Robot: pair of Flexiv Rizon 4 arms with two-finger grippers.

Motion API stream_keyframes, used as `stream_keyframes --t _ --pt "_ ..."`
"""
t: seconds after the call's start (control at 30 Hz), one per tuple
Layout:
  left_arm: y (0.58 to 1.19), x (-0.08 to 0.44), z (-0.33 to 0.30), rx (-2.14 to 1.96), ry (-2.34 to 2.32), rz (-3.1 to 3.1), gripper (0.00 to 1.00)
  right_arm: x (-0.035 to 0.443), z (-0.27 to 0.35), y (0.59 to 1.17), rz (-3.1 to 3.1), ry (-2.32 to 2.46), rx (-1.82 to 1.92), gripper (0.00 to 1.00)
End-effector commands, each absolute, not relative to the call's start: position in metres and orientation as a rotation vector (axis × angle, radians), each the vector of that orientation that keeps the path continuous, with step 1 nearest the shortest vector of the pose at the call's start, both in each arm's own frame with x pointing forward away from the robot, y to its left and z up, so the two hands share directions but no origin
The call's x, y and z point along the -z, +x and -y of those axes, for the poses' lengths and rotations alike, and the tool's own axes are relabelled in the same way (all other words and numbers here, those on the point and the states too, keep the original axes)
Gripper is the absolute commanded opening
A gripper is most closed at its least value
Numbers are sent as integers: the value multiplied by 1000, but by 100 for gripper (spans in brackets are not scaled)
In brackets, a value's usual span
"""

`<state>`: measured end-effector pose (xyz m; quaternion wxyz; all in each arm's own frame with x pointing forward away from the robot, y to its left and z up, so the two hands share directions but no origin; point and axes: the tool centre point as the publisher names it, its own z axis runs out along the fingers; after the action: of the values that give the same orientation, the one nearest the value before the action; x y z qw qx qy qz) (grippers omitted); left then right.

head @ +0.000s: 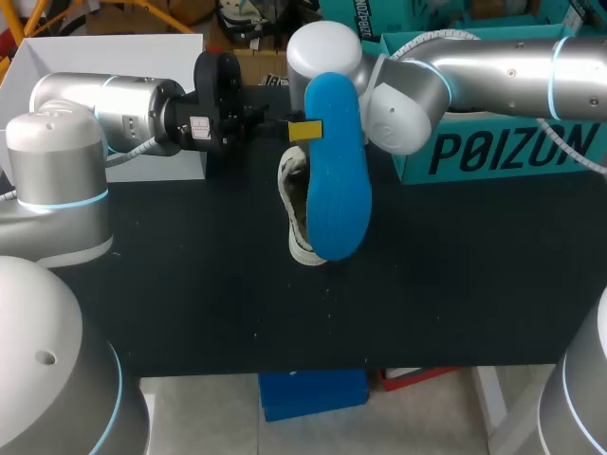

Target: Take the shoe out of the shoebox, open the shoe tongue, remove and reinsert the insole, then place the shoe into the shoebox

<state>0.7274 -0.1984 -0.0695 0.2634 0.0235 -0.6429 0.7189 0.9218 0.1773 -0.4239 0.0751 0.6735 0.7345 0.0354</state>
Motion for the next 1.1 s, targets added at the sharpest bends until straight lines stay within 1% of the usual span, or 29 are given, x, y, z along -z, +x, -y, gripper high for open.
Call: stream_keyframes --t 0.03,0.27,0.67,1.1 --pt "727 70 200 -1947 66 1740 0 401 -169 916 -2192 2009 -124 100" --pt "727 70 200 -1947 66 1740 0 378 -164 912 -2223 1963 -149 100" --pt "727 70 200 -1947 66 1740 0 341 -153 891 -2331 1910 -340 100" --pt "727 70 200 -1947 66 1740 0 315 -153 875 -2495 1979 -991 100"
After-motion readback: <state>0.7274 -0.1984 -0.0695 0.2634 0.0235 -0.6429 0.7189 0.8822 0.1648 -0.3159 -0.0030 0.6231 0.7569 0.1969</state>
